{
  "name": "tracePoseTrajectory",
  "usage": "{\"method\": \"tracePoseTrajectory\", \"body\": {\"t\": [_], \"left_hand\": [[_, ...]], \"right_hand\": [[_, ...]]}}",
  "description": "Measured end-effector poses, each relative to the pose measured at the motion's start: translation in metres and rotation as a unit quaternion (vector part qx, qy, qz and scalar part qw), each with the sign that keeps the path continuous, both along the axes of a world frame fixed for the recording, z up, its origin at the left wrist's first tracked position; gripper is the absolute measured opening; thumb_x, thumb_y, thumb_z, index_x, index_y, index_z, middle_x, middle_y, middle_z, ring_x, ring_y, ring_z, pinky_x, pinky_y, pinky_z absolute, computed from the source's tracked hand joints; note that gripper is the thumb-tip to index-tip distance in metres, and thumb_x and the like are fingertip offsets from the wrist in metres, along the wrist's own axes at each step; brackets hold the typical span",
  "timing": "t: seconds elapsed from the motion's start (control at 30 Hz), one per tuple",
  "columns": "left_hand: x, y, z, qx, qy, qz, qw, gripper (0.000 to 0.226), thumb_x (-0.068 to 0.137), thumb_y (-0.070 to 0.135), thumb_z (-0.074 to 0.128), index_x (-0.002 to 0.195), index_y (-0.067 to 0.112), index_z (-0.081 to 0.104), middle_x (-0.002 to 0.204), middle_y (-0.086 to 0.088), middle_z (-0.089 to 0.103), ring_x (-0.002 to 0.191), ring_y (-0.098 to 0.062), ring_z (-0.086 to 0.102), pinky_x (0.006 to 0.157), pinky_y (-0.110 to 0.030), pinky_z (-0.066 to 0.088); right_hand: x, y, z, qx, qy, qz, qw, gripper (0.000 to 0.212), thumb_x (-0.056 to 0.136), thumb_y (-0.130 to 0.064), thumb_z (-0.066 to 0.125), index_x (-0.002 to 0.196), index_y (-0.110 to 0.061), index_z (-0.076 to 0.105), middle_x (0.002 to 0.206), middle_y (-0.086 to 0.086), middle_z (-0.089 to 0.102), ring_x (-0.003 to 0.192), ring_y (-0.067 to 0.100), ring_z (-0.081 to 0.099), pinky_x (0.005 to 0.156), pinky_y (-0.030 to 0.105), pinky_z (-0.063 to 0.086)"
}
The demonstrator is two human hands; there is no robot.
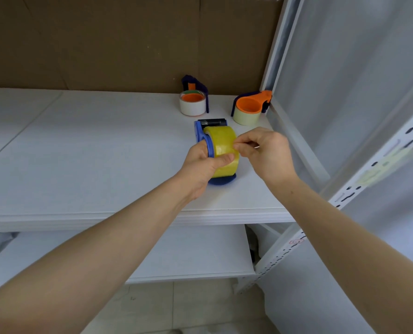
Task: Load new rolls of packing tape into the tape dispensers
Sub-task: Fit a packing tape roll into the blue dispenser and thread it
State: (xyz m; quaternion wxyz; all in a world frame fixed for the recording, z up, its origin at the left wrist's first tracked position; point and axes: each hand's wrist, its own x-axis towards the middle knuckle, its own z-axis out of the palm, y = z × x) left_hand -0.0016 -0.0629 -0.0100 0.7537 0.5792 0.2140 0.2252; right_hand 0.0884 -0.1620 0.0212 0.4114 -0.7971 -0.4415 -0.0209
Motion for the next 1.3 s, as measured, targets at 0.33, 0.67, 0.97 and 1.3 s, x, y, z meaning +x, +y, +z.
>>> {"method": "tracePoseTrajectory", "body": {"t": [0.33,0.67,0.97,1.3], "left_hand": [[0.002,-0.005,-0.002,0.036,0.000,0.004,0.999,0.041,0.081,-0.003,0.067,0.120,0.009,0.057,0.099,0.000,0.068,0.093,-0.017,0.065,0.086,-0.028,0.054],[0.001,-0.008,-0.004,0.033,-0.006,0.045,0.998,0.044,0.080,-0.006,0.067,0.121,0.005,0.057,0.098,-0.003,0.069,0.090,-0.016,0.068,0.081,-0.025,0.057],[0.006,-0.012,-0.004,0.062,0.039,0.077,0.994,0.041,0.078,-0.004,0.070,0.116,0.005,0.058,0.105,-0.010,0.069,0.098,-0.024,0.066,0.089,-0.035,0.054],[0.011,-0.011,-0.006,0.084,0.049,0.080,0.992,0.043,0.077,-0.002,0.072,0.117,0.005,0.058,0.107,-0.010,0.069,0.099,-0.023,0.066,0.089,-0.035,0.054]], "right_hand": [[0.002,0.018,0.006,0.000,0.420,-0.084,0.904,0.049,0.077,-0.040,0.074,0.110,-0.009,0.055,0.110,0.007,0.063,0.099,0.022,0.062,0.091,0.036,0.052],[-0.016,0.034,0.001,0.090,0.570,-0.030,0.816,0.013,0.085,-0.007,0.053,0.095,-0.006,0.061,0.092,0.014,0.064,0.088,0.027,0.059,0.081,0.036,0.050],[-0.016,0.040,0.005,0.086,0.541,-0.077,0.833,0.008,0.077,-0.005,0.054,0.070,-0.009,0.054,0.077,0.013,0.057,0.079,0.027,0.054,0.073,0.035,0.046],[-0.011,0.038,0.003,0.107,0.556,-0.048,0.823,0.009,0.075,0.001,0.053,0.072,-0.007,0.056,0.078,0.014,0.059,0.079,0.028,0.055,0.072,0.034,0.048]]}}
